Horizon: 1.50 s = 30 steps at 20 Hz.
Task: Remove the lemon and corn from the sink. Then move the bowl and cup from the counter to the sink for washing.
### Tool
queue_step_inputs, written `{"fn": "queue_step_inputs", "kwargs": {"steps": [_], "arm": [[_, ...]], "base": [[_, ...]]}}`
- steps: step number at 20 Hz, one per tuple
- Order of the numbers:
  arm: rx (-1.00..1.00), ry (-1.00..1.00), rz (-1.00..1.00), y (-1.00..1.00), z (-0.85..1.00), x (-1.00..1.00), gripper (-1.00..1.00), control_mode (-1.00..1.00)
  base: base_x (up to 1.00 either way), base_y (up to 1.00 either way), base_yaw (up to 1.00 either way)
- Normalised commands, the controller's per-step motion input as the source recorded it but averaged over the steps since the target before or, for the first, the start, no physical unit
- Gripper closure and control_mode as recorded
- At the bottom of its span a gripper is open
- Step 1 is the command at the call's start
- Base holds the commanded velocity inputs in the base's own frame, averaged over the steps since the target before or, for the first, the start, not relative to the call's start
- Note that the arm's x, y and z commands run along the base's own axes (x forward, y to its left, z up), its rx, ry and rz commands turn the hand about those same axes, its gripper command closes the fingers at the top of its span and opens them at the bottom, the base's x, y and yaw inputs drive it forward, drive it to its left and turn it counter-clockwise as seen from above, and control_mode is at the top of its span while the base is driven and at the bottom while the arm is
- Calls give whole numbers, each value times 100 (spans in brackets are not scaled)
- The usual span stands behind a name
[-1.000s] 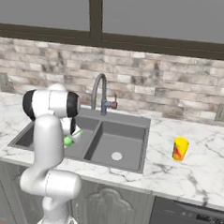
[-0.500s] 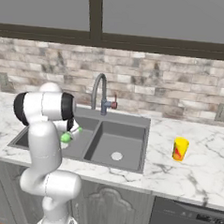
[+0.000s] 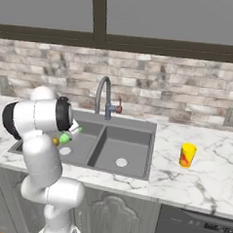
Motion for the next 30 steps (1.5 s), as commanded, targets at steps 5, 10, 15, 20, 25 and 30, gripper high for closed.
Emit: {"fn": "queue_step_inputs", "kwargs": {"steps": [5,10,15,20,25,30], "arm": [[0,0,0,12,40,-22,100,-100],[0,5,0,17,40,-22,100,-100],[0,3,0,23,42,-22,100,-100],[0,0,4,27,42,-19,100,-100],[0,0,7,29,41,-16,100,-100],[0,0,13,32,31,-9,100,-100]], "base": [[0,0,0],[0,0,0],[0,0,0],[0,0,0],[0,0,0],[0,0,0]]}}
